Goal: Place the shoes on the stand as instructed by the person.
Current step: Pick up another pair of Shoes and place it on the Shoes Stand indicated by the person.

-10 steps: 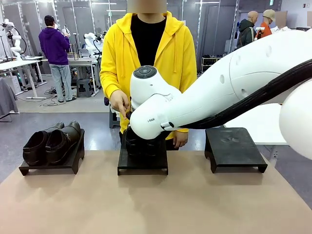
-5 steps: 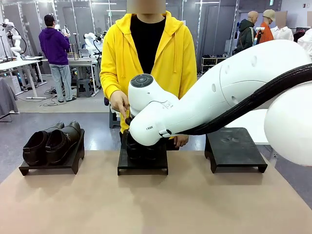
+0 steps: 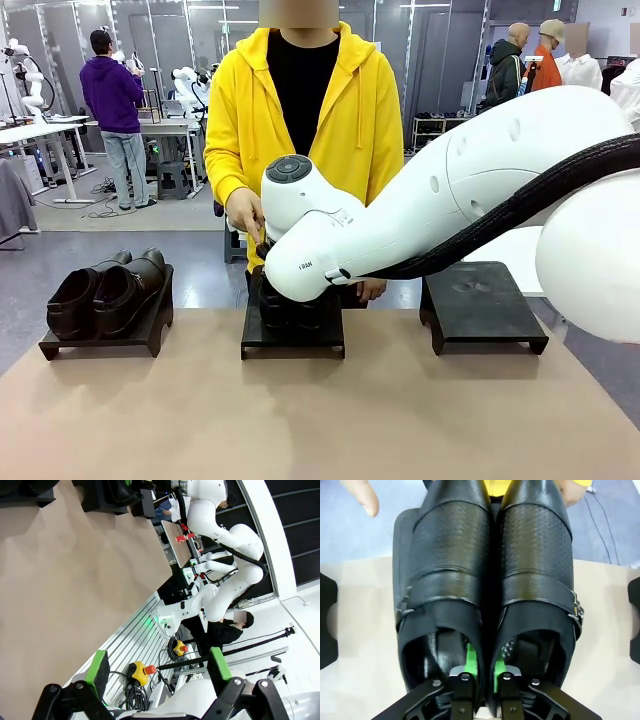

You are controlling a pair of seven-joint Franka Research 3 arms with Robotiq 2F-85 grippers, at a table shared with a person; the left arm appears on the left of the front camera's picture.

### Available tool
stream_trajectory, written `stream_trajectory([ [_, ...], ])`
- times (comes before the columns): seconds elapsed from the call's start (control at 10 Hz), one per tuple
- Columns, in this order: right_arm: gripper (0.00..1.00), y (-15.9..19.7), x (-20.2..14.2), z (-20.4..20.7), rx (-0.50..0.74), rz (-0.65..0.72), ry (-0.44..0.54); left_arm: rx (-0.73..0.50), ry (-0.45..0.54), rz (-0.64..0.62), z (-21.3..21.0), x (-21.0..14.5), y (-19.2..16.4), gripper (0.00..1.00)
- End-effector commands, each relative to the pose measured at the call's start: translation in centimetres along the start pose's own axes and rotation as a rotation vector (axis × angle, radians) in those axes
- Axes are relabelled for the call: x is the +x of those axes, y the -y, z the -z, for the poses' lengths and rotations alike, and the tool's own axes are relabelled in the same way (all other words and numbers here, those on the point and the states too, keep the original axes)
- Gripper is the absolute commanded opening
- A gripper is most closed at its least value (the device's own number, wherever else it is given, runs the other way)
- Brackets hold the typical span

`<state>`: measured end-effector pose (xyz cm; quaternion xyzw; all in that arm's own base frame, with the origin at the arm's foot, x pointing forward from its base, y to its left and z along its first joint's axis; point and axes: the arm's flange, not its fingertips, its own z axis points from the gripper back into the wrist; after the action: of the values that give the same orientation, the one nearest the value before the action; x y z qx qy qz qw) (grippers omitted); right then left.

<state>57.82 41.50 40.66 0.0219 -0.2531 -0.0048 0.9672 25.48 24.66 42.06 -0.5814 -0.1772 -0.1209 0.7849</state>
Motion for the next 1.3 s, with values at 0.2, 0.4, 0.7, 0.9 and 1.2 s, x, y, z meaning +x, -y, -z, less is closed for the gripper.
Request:
stream_trajectory([
  [0.2,1.0,-0.3,-0.5,-1.0,-0.006,0.04,0.066,-0.01,-0.002,0.019,-0.1,-0.2,0.2,1.0],
  [0.4,1.0,0.3,-0.7,-1.1,-0.015,0.054,0.062,-0.01,-0.002,0.019,-0.1,-0.2,0.2,1.0],
  [0.7,1.0,0.7,-0.7,-1.6,-0.01,0.06,0.076,-0.01,-0.002,0.019,-0.1,-0.2,0.2,1.0],
  [0.9,1.0,0.8,-1.2,-2.2,-0.004,0.0,0.093,-0.01,-0.002,0.019,-0.1,-0.2,0.2,1.0],
  [1.2,1.0,0.2,0.7,-1.4,0.004,0.019,0.025,-0.01,-0.002,0.019,-0.1,-0.2,0.2,1.0],
])
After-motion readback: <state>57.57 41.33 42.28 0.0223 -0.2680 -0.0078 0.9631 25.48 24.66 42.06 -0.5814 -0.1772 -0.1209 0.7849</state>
